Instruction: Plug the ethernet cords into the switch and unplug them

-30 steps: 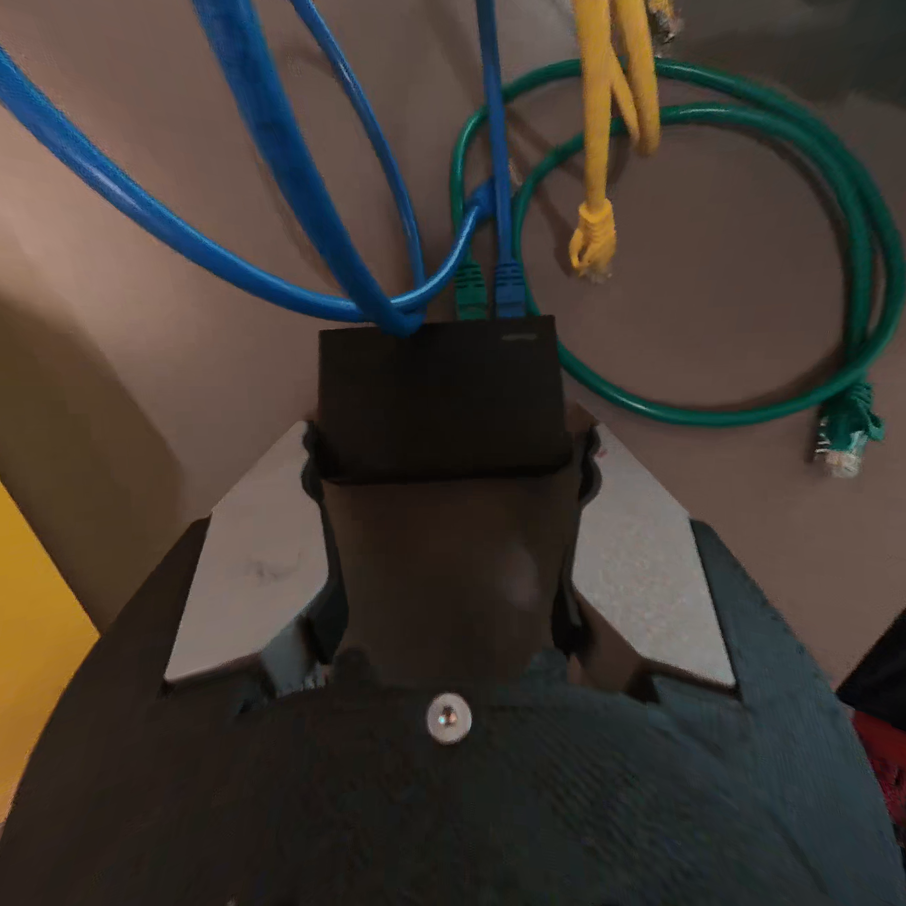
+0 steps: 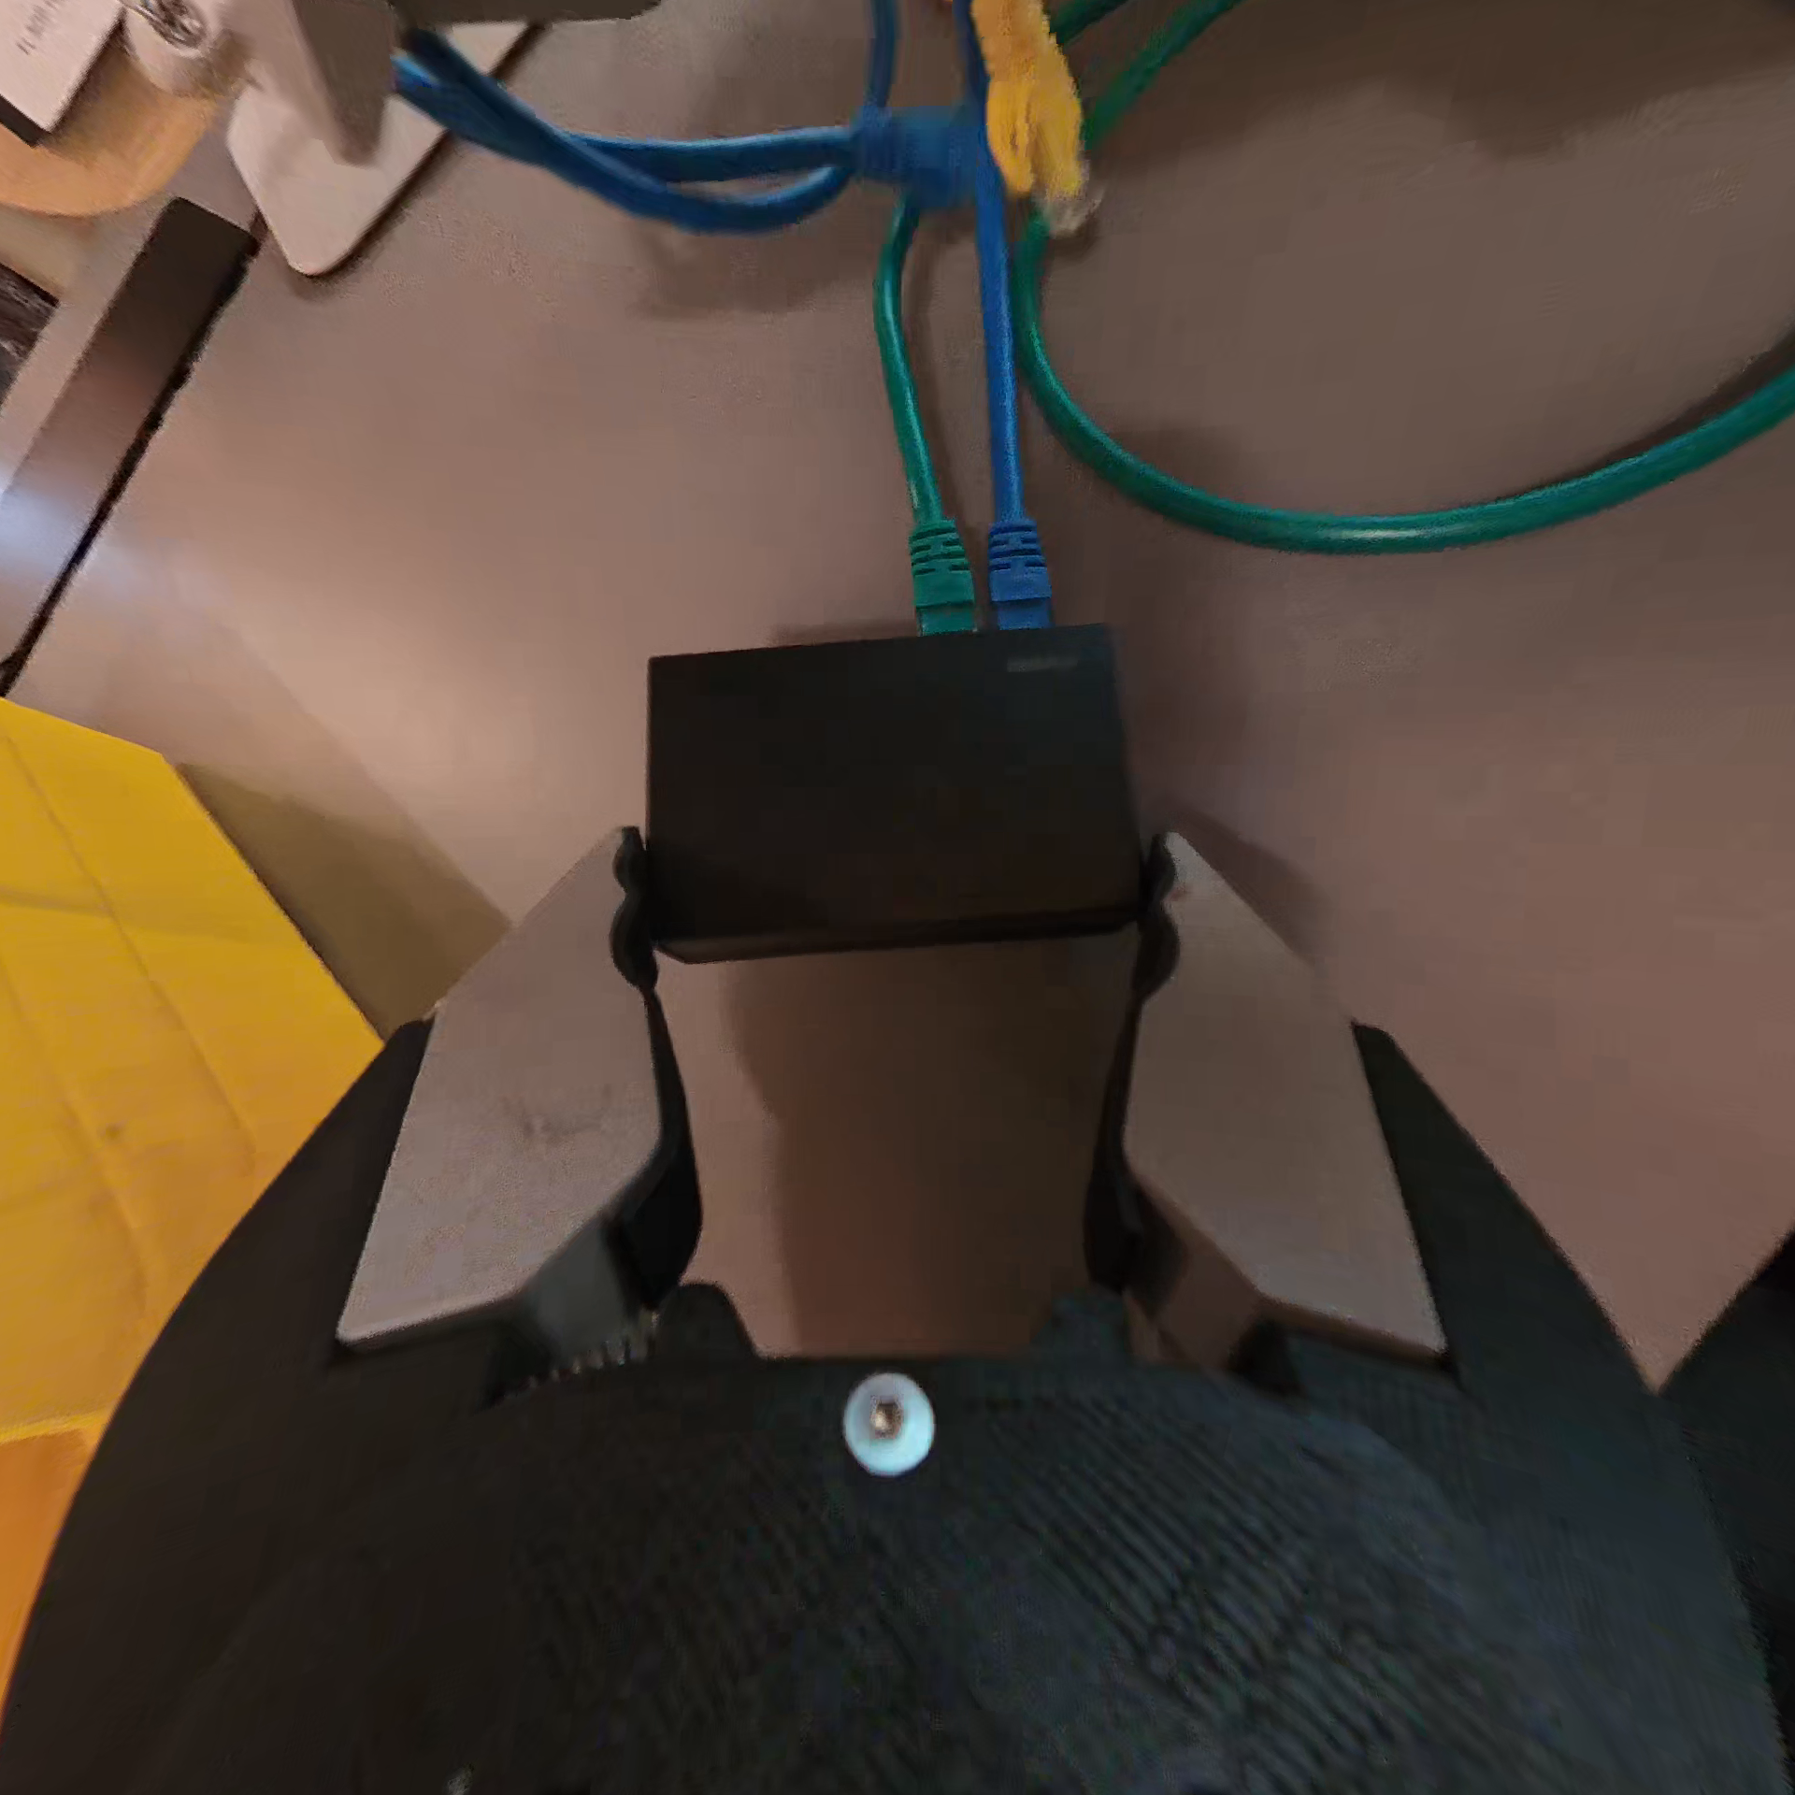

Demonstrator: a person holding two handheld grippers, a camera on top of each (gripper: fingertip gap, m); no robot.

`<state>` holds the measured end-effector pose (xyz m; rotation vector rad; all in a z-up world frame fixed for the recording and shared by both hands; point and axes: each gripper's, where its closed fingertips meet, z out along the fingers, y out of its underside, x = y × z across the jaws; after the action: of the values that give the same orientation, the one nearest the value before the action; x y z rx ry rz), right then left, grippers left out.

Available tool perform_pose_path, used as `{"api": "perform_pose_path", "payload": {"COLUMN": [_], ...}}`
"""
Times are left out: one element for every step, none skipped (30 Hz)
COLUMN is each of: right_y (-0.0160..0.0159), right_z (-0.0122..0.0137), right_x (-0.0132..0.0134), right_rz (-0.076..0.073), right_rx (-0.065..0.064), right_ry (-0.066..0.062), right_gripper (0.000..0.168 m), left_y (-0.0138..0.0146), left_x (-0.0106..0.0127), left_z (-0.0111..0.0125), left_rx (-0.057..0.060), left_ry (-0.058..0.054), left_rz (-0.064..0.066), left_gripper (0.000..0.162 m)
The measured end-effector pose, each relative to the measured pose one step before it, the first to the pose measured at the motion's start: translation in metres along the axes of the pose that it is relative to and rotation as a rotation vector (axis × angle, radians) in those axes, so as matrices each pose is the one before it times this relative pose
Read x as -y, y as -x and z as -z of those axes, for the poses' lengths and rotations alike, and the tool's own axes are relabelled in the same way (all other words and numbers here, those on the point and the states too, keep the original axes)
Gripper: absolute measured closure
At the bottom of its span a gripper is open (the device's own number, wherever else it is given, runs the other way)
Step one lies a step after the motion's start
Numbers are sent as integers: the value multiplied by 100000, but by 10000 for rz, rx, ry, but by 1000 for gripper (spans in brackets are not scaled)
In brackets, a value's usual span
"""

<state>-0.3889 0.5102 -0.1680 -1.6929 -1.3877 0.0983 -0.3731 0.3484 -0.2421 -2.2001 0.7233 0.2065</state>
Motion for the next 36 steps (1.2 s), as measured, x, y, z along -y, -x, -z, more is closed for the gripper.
{"api": "perform_pose_path", "payload": {"right_y": [73, 1220, 2340, 2658, 1643, 589, 318, 290, 326, 487, 633, 930, 1277, 1427, 1421, 1324, 1175, 1113, 1111, 1007, 903, 579, 200, 5, -73, -111, -247, -501, -666, -802, -704, -475, -243, -120, 54, 202], "right_z": [-1235, -909, -496, -287, -202, 118, 543, 882, 1072, 1124, 1108, 994, 807, 557, 363, 240, 178, 156, 126, 62, -50, -76, -75, -18, 67, 166, 267, 289, 229, 140, 8, -189, -384, -516, -580, -640], "right_x": [-1593, -1325, -1197, -1231, -928, -229, 431, 724, 891, 930, 894, 712, 477, 201, -190, -442, -523, -622, -656, -657, -564, -420, -180, -54, 72, 279, 425, 413, 257, 70, -80, -217, -345, -453, -291, -198], "right_rz": [-391, -393, -279, -209, -245, -109, 171, 289, 287, 292, 260, 217, 214, 190, 151, 197, 274, 401, 571, 662, 594, 455, 379, 357, 359, 390, 430, 446, 498, 527, 516, 449, 246, 6, -101, -68], "right_rx": [705, 1324, 1897, 1951, 1187, 326, -29, -138, -114, -1, 115, 325, 523, 606, 597, 506, 353, 283, 253, 216, 223, 107, -92, -190, -225, -244, -317, -455, -526, -572, -444, -203, 47, 223, 364, 415], "right_ry": [1346, 1242, 1080, 1004, 727, 111, -397, -606, -674, -669, -642, -543, -451, -357, -151, -35, 3, 91, 168, 246, 280, 285, 219, 200, 182, 91, 7, -1, 62, 115, 150, 199, 316, 448, 368, 270], "right_gripper": [140, 139, 134, 129, 125, 124, 123, 122, 122, 119, 114, 111, 107, 105, 103, 104, 105, 107, 115, 122, 119, 115, 112, 110, 107, 106, 105, 106, 106, 106, 107, 112, 113, 110, 109, 110], "left_y": [192, 68, 48, 142, 212, 292, 327, 224, 131, 71, 54, 46, 65, 21, 33, 109, 123, 145, 116, 90, 111, 109, 58, 42, 72, 85, 63, 41, 11, -10, 32, 28, 51, 43, 58, 32], "left_x": [-43, 94, 182, 182, 167, 136, 45, 54, 103, 134, 145, 62, 58, 135, 128, 15, -31, -23, 45, 75, 23, -7, 33, 97, 116, 144, 130, 104, 138, 156, 75, 97, 85, 41, 25, 52], "left_z": [66, 57, 51, 34, 25, 9, -33, -35, -14, 9, 57, 63, 55, 85, 93, 65, 36, 37, 74, 89, 58, 14, -9, -7, -41, -54, -45, -51, -34, -31, -28, -11, 10, -21, -12, -1], "left_rx": [111, 103, 166, 236, 280, 321, 313, 227, 168, 146, 136, 102, 120, 126, 152, 177, 161, 186, 209, 230, 241, 192, 125, 147, 235, 264, 247, 169, 107, 95, 131, 166, 166, 154, 138, 114], "left_ry": [-14, -87, -139, -98, -90, -102, -65, -106, -189, -231, -250, -157, -137, -171, -157, -11, 47, 50, 9, 11, 57, 112, 90, 38, -10, -37, -22, 10, -16, -65, -33, -64, -57, -48, -43, -48], "left_rz": [-125, -218, -310, -305, -349, -340, -209, -165, -195, -230, -252, -181, -209, -266, -303, -238, -222, -274, -351, -403, -402, -298, -206, -224, -321, -357, -303, -159, -53, -27, -72, -131, -134, -114, -108, -124], "left_gripper": [63, 63, 63, 63, 63, 63, 63, 63, 63, 63, 63, 63, 63, 63, 63, 63, 63, 63, 63, 63, 63, 63, 63, 63, 63, 63, 63, 63, 64, 63, 63, 63, 63, 64, 64, 63]}}
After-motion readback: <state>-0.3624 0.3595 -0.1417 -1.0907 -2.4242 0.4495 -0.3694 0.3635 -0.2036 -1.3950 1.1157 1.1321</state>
